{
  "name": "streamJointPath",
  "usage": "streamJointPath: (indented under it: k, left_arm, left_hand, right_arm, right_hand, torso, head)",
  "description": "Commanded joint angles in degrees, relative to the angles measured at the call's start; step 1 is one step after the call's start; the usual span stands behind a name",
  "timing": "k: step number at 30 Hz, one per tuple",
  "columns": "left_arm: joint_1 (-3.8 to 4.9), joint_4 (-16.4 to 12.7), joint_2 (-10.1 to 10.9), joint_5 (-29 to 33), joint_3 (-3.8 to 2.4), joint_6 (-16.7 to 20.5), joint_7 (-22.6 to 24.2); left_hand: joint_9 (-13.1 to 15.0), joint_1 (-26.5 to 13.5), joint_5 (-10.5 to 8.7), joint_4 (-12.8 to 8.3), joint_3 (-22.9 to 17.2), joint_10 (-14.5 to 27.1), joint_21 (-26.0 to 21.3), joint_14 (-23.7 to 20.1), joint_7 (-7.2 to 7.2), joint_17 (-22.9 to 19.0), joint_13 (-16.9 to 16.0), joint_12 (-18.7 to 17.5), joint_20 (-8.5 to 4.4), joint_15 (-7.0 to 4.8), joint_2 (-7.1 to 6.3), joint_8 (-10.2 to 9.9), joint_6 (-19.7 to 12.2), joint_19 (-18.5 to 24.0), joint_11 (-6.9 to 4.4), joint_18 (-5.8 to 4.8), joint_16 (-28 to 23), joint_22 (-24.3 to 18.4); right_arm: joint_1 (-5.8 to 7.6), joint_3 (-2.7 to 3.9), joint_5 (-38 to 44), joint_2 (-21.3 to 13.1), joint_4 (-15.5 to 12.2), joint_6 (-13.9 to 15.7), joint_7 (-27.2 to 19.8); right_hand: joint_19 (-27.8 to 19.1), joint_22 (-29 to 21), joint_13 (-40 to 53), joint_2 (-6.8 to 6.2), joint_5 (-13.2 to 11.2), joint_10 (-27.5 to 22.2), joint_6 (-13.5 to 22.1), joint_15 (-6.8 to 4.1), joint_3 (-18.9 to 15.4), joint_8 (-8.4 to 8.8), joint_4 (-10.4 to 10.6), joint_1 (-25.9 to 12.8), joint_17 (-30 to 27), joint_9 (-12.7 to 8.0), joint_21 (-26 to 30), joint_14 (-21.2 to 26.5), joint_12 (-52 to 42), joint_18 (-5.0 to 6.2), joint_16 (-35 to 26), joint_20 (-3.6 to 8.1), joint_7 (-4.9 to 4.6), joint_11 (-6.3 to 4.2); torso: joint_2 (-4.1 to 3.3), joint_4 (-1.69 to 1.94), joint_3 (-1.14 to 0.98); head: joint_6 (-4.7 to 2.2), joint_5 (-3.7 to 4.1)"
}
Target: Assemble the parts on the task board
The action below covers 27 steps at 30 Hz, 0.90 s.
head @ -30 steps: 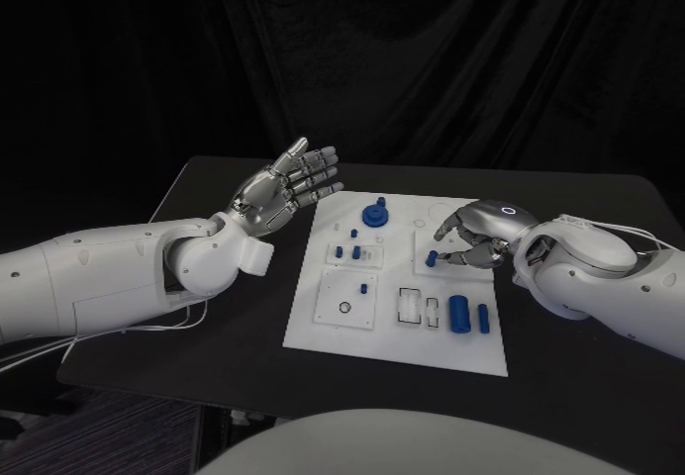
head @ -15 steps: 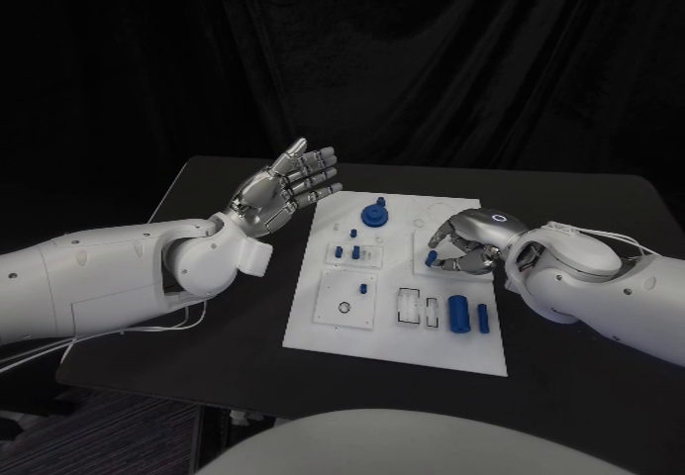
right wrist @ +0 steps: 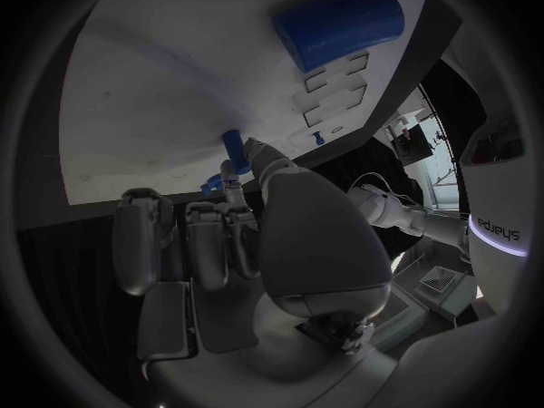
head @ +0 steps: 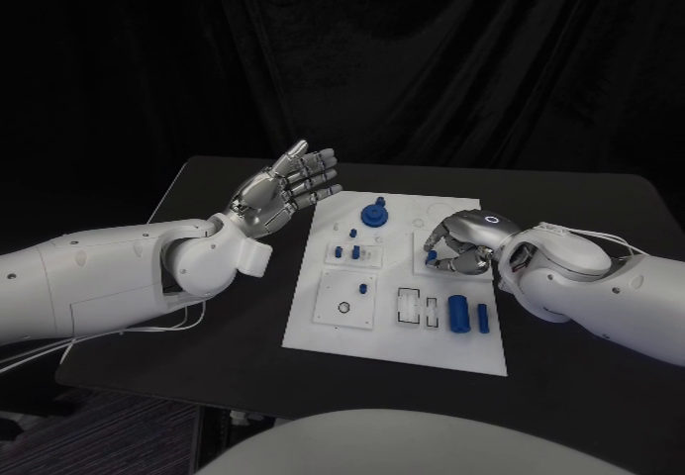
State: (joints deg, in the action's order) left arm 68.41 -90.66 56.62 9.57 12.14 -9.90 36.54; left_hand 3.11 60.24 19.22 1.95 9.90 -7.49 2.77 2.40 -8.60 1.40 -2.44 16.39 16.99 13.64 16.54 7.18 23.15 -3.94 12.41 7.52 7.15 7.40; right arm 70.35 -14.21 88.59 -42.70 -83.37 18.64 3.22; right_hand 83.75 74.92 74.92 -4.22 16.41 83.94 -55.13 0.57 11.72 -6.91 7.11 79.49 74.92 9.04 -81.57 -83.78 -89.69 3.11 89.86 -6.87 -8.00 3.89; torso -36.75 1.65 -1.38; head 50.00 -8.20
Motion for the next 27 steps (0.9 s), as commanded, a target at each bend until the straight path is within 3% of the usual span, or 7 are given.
streamJointPath:
  k: [1,4,15,19,23,27]
  left_arm:
    - [-0.15,0.0,-0.1,0.0,-0.04,-0.1,0.1]
    - [-0.17,0.0,-0.1,0.0,-0.04,0.3,0.1]
    - [-0.27,0.2,-0.2,0.0,-0.04,-0.1,-0.1]
    - [-0.35,0.2,-0.2,0.0,-0.04,-0.3,-0.2]
    - [-0.46,0.2,-0.2,0.0,-0.04,-0.4,-0.4]
    - [-0.56,0.1,0.0,0.0,-0.04,-0.4,-0.5]
  left_hand:
    - [0.1,0.7,1.16,-0.2,-0.5,-0.3,0.0,0.3,-5.11,0.1,-0.1,0.4,-0.15,0.32,0.17,0.3,0.4,-0.1,0.29,-0.81,0.5,0.0]
    - [0.2,0.9,2.38,-0.5,-0.7,-0.7,0.2,0.7,-5.22,0.3,-0.2,1.0,-0.1,0.65,0.03,0.7,0.9,-0.4,0.38,-0.99,1.4,0.3]
    - [0.2,0.9,2.81,-0.6,-0.7,-0.9,0.2,0.7,-5.27,0.3,-0.2,1.3,-0.11,0.68,0.11,0.7,0.8,-0.4,0.49,-1.08,1.6,0.3]
    - [0.1,1.0,2.87,-0.6,-0.8,-0.9,0.2,0.7,-5.28,0.3,-0.2,1.3,-0.12,0.66,0.13,0.7,0.8,-0.4,0.51,-1.08,1.6,0.3]
    - [0.1,1.0,2.9,-0.6,-0.8,-0.9,0.2,0.7,-5.29,0.3,-0.2,1.3,-0.13,0.65,0.14,0.7,0.7,-0.4,0.52,-1.09,1.6,0.3]
    - [0.1,1.0,2.94,-0.6,-0.8,-0.9,0.2,0.7,-5.29,0.3,-0.2,1.3,-0.13,0.64,0.16,0.7,0.7,-0.4,0.53,-1.09,1.6,0.3]
  right_arm:
    - [-0.19,0.04,0.0,0.0,0.0,0.5,-0.6]
    - [-0.21,0.04,0.0,0.0,0.1,0.4,-0.5]
    - [-0.25,0.04,0.0,-0.1,0.0,1.4,-0.5]
    - [-0.25,0.04,0.0,-0.2,-0.2,2.9,-0.8]
    - [-0.25,0.04,0.0,-0.5,-0.6,4.3,-0.9]
    - [-0.16,0.05,0.0,-1.0,-1.2,5.4,-1.0]
  right_hand:
    - [0.0,11.7,15.1,0.33,0.5,6.1,-2.0,-0.15,0.5,-1.11,-0.5,0.7,15.1,0.6,-0.1,-6.2,-0.3,-0.62,0.1,0.16,0.24,-0.08]
    - [0.1,11.8,15.1,0.53,0.9,6.1,-3.9,-0.41,0.8,-2.09,-1.1,1.0,15.1,1.3,-0.2,-6.2,-0.3,-0.62,0.1,0.33,0.73,-0.44]
    - [0.1,11.8,15.1,1.17,1.3,6.1,-7.2,-1.73,1.2,-4.39,-3.1,1.5,15.1,4.0,0.0,-6.2,-0.3,-0.6,0.1,1.52,2.4,-1.96]
    - [0.1,11.7,15.1,1.49,-0.1,6.1,-7.4,-2.11,1.1,-4.85,-3.5,1.4,15.1,5.1,0.1,-6.2,-0.3,-0.59,0.1,1.93,2.77,-2.34]
    - [0.2,11.8,15.1,2.75,-4.2,6.1,-7.6,-2.63,0.9,-5.63,-4.2,1.7,15.1,7.1,0.0,-6.2,-0.3,-0.63,0.1,2.46,3.32,-2.87]
    - [0.3,11.8,15.1,3.11,-5.3,6.1,-7.6,-2.77,0.8,-5.85,-4.3,1.8,15.1,7.7,0.0,-6.2,-0.3,-0.64,0.1,2.6,3.49,-3.03]
  torso:
    - [-0.02,-0.03,-0.06]
    - [-0.03,-0.06,-0.04]
    - [0.11,-0.02,0.02]
    - [0.14,-0.1,0.0]
    - [0.13,-0.07,0.0]
    - [0.12,-0.1,-0.02]
  head:
    - [0.0,-0.07]
    - [0.0,-0.15]
    - [0.0,-0.2]
    - [0.0,-0.36]
    - [0.0,-0.38]
    - [0.0,-0.53]
